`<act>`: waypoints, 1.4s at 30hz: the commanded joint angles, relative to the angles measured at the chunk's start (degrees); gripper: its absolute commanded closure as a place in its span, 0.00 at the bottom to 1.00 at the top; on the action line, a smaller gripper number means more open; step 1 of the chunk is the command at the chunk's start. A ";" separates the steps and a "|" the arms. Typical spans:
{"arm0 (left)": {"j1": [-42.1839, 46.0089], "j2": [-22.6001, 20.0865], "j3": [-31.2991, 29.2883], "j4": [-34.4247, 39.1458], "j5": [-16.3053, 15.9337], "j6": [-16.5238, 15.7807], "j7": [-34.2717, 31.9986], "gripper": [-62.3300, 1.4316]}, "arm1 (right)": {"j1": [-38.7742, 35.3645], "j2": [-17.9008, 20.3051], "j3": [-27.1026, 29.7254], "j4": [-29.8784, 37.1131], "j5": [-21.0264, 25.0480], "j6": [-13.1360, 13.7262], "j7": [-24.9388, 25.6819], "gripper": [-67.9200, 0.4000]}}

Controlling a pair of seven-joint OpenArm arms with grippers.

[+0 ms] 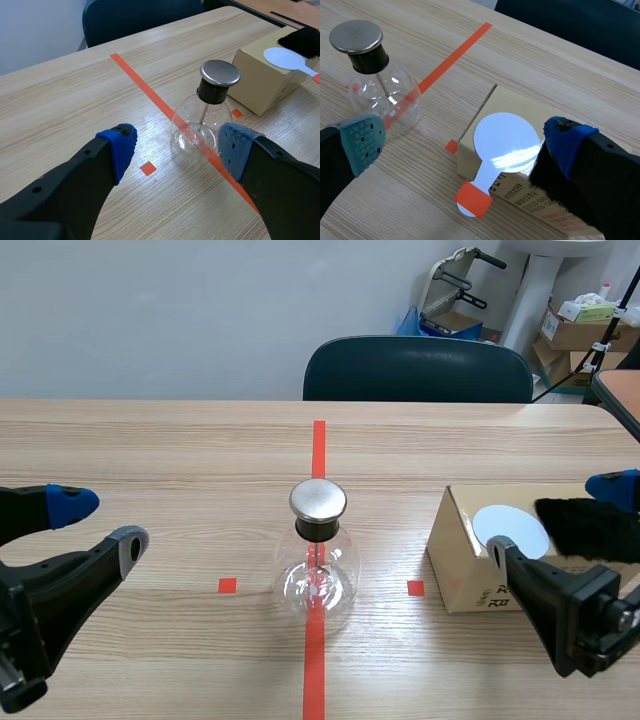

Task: Do the electroscope experiment

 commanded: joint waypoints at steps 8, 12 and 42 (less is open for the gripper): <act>0.00 0.00 -0.17 0.81 -0.37 -0.09 -1.05 0.39 | 0.66 -0.35 0.50 1.01 -0.87 0.02 1.55 0.00; 0.00 0.00 -0.17 0.81 -0.35 -0.09 -1.05 0.39 | 0.66 -0.35 0.50 1.01 -1.03 0.04 1.81 0.00; 0.00 -5.11 0.22 0.76 -0.37 -3.85 -0.96 0.39 | -8.61 -10.64 -9.97 -10.25 -87.65 -47.76 7.98 0.00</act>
